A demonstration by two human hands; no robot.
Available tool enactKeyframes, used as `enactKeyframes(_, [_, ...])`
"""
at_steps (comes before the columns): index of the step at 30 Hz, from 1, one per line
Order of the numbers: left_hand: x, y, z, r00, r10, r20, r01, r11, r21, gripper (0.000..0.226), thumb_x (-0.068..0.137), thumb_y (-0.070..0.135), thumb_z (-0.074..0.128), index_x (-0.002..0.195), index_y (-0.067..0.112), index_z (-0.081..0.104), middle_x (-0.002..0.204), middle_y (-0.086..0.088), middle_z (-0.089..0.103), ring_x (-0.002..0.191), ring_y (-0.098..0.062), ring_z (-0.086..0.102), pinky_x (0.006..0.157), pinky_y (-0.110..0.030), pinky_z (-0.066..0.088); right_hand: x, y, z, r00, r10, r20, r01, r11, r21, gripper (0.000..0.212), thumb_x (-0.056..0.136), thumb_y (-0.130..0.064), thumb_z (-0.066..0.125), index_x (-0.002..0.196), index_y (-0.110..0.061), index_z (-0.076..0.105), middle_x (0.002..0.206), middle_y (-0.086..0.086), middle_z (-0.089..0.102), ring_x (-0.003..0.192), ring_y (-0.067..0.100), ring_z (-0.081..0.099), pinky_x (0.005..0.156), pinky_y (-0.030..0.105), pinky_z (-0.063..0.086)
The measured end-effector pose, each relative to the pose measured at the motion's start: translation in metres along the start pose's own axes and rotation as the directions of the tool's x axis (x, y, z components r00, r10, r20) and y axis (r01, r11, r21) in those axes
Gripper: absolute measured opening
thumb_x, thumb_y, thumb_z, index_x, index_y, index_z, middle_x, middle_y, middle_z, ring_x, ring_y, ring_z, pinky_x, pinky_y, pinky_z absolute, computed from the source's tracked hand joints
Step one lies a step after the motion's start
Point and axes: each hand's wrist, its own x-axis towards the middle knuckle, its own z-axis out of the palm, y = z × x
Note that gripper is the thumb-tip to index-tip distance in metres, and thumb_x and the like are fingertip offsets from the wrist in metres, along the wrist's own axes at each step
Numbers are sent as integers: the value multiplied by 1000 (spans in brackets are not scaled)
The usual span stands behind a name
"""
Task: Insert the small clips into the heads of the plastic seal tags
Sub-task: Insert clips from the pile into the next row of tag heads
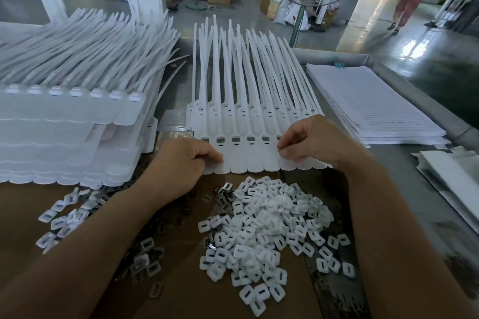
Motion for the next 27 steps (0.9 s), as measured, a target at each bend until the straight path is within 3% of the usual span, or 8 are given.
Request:
enactKeyframes(5, [-2, 2, 0, 1000, -3, -1, 3, 1000, 7, 40, 83, -7, 45, 92, 21, 72, 96, 14, 64, 98, -1, 54, 91, -14, 34, -1, 0, 1, 1000, -23, -14, 21, 997, -76, 27, 70, 2, 73, 62, -24, 70, 72, -6, 72, 71, 7, 66, 57, 11, 49])
enactKeyframes(12, [-3, 2, -2, 1000, 1, 5, -1, 1000, 15, 41, 81, -8, 45, 93, 20, 72, 96, 14, 65, 95, 1, 54, 80, -1, 31, 0, 0, 1, 998, -34, -46, 30, 997, -76, 26, 73, -1, 73, 65, -26, 69, 74, -11, 70, 59, -5, 59, 50, 9, 44])
enactKeyframes(18, [-3, 2, -1, 1000, 10, 1, -10, 1000, 15, 40, 82, -8, 45, 93, 20, 72, 94, 15, 63, 95, 0, 54, 88, -12, 35, -1, 3, -7, 983, -36, -179, 35, 999, -7, 17, 79, -3, 66, 74, -20, 64, 68, -6, 68, 57, 0, 60, 48, 9, 43])
enactKeyframes(22, [-3, 1, -1, 1000, 12, 7, -12, 1000, 6, 38, 83, -6, 46, 92, 22, 72, 89, 21, 60, 83, 13, 50, 75, 2, 30, -2, 10, -16, 931, 0, -364, -19, 999, -49, 17, 84, -7, 61, 74, -21, 62, 74, -9, 63, 66, 3, 57, 57, 17, 41])
enactKeyframes(27, [-3, 0, -1, 1000, 13, 5, -13, 1000, 0, 39, 83, -6, 46, 91, 22, 72, 87, 23, 59, 84, 13, 49, 76, 1, 29, 2, 22, -20, 888, 107, -448, -170, 980, -102, 15, 90, -9, 54, 86, -16, 68, 88, -3, 58, 86, 13, 50, 75, 26, 33])
